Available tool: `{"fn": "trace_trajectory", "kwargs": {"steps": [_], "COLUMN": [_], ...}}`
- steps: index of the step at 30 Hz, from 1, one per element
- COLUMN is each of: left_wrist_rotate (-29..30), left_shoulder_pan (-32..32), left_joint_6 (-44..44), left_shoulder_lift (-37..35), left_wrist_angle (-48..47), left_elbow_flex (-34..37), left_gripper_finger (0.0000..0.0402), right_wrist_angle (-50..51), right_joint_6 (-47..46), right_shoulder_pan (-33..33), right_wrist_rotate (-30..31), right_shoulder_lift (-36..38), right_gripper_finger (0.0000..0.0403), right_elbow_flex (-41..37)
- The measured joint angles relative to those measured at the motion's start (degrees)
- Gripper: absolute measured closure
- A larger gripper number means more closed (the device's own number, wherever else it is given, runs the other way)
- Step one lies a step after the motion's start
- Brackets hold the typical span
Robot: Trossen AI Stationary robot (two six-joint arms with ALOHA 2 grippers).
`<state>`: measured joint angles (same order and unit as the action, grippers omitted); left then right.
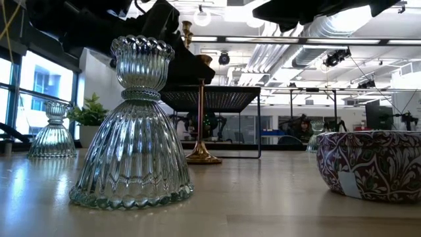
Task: Pick & Place candle stick holders
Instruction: Put the gold candle holder on the shelf aligned with the other gold candle holders
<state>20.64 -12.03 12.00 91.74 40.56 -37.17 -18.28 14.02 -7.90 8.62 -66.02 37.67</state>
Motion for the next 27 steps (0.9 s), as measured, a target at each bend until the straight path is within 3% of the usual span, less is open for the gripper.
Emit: {"fn": "trace_trajectory", "kwargs": {"steps": [7,14,21,27], "left_wrist_rotate": [-2.6,-4.9,-2.2,-1.7], "left_shoulder_pan": [0.0,-2.5,-2.1,2.1], "left_joint_6": [-1.3,-3.0,-3.8,-7.4], "left_shoulder_lift": [-2.7,-12.5,-25.9,-31.7], "left_wrist_angle": [-0.5,-3.0,-13.9,-31.1], "left_elbow_flex": [-0.1,-0.4,-0.9,-9.5], "left_gripper_finger": [0.0292,0.0294,0.0295,0.0294], "right_wrist_angle": [0.0,0.0,0.1,0.0], "right_joint_6": [0.0,0.0,0.0,0.0], "right_shoulder_pan": [0.0,0.0,0.0,0.0], "right_wrist_rotate": [0.0,0.0,0.0,-0.2], "right_shoulder_lift": [0.0,0.0,0.0,0.0], "right_gripper_finger": [0.0402,0.0402,0.0402,0.0402], "right_elbow_flex": [0.0,0.0,0.0,0.0]}}
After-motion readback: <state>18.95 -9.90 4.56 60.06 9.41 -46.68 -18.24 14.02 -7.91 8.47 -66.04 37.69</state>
